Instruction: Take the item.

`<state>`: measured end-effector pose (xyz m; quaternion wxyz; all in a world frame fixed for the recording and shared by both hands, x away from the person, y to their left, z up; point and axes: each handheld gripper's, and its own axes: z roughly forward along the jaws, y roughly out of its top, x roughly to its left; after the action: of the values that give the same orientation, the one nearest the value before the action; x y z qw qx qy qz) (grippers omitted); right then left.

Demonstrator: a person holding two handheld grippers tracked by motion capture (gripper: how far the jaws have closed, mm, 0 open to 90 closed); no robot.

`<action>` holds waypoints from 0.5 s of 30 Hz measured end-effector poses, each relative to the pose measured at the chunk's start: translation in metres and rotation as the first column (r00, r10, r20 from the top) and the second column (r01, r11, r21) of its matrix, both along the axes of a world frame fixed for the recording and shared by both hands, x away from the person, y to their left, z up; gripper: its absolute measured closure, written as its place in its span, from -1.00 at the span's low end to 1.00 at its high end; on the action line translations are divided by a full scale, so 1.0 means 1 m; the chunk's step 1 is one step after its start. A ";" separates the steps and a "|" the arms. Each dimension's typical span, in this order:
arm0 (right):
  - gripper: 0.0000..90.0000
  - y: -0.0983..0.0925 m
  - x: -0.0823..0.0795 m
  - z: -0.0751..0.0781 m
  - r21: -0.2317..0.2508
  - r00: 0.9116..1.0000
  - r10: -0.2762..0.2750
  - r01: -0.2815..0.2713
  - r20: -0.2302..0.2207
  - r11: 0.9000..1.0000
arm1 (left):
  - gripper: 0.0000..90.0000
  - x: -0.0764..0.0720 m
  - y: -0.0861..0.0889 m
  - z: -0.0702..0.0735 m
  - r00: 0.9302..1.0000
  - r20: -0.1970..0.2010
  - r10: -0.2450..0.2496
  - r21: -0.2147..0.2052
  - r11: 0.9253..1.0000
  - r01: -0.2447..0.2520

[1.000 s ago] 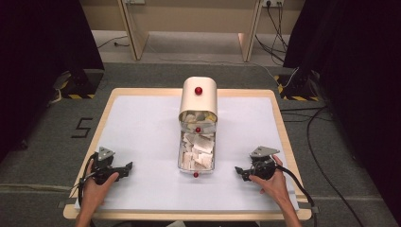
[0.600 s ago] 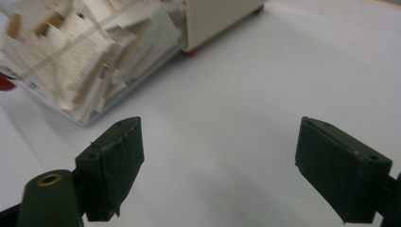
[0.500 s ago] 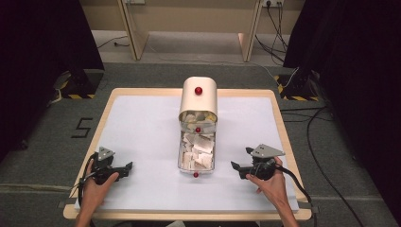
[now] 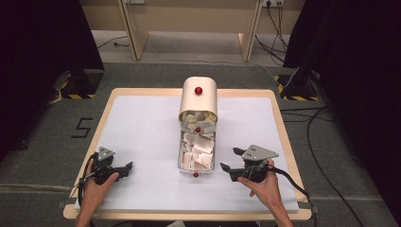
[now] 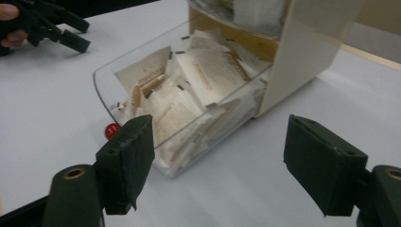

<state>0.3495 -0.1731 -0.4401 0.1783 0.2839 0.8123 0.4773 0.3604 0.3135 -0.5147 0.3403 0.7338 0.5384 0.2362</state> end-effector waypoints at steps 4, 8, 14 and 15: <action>-0.30 0.009 -0.002 0.002 -0.018 0.999 0.035 -0.035 0.005 0.999 | -0.75 0.000 0.000 0.000 1.000 0.000 0.000 -0.001 1.000 0.000; -0.22 0.018 -0.003 0.004 -0.026 0.998 0.065 -0.065 0.006 0.998 | -0.75 0.000 0.000 0.000 1.000 0.000 0.000 0.001 1.000 0.000; -0.09 0.032 -0.003 0.005 -0.032 0.995 0.104 -0.104 0.003 0.994 | -0.75 0.000 0.000 0.000 1.000 0.000 0.000 0.001 1.000 0.000; -0.05 0.034 -0.002 0.005 -0.035 0.994 0.111 -0.111 0.002 0.993 | -0.75 0.000 0.000 0.000 1.000 0.000 0.000 0.000 1.000 0.000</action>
<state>0.3472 -0.1390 -0.4347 0.1581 0.2341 0.8347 0.4727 0.3604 0.3135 -0.5147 0.3401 0.7339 0.5385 0.2362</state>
